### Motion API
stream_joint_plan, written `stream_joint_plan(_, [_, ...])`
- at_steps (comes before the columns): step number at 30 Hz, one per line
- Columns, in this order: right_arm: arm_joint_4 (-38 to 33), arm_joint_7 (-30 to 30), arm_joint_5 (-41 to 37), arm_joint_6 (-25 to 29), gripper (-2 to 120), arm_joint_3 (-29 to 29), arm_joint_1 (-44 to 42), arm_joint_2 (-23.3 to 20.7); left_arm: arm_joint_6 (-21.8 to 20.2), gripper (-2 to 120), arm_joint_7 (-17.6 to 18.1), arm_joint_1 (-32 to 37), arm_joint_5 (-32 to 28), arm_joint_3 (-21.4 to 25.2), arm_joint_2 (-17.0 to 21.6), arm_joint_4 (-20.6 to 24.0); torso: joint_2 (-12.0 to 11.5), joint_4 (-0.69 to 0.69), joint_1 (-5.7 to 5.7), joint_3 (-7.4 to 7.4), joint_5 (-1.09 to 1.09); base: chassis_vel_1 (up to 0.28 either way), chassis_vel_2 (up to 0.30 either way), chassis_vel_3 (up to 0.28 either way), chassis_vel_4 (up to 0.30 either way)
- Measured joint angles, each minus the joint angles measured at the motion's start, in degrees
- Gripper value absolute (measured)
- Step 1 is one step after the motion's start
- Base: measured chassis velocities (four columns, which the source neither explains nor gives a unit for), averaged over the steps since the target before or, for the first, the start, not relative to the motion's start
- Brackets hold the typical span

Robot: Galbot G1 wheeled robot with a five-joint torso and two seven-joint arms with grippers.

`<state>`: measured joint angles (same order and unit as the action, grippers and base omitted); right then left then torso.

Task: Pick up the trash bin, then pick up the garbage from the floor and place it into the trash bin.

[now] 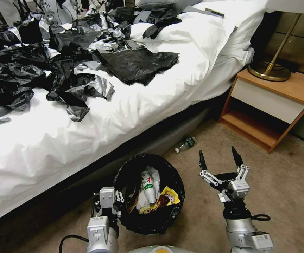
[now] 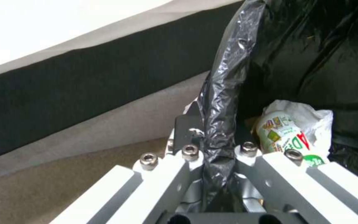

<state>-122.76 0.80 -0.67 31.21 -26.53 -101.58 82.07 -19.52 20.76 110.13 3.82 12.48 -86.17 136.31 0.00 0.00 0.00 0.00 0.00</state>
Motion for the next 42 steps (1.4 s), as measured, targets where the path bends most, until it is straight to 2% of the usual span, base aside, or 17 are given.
stream_joint_plan(11, [-0.2, 0.0, 0.8, -0.2, 100, 0.4, 0.1, 0.2, 0.2, 0, -1.5, 0.2, 1.2, 0.3, 0.2, 0.0, 0.0, 0.00, 0.00, 0.00, 0.00, 0.000, 0.000, 0.000, 0.000])
stream_joint_plan(25, [-0.2, -0.1, 1.1, 0.1, 100, 0.0, 0.1, 0.5, 0.6, 0, -1.5, -0.1, 1.3, 0.2, 0.0, -0.4, 0.0, 0.00, 0.00, 0.00, 0.00, -0.002, -0.003, -0.003, -0.004])
stream_joint_plan(37, [-0.2, -0.3, 1.1, 0.1, 100, -0.5, 0.2, 0.8, 1.1, 0, -1.2, -0.2, 1.0, 0.2, 0.0, -0.4, 0.0, -0.02, 0.00, 0.00, 0.00, -0.079, -0.074, -0.075, -0.071])
stream_joint_plan(42, [-0.2, -0.6, 1.1, 0.2, 100, -0.7, 0.2, 0.6, 1.3, 0, -0.9, -0.2, 0.6, 0.1, 0.0, -0.4, 0.0, 0.01, 0.00, 0.00, 0.00, -0.012, -0.016, -0.004, -0.009])
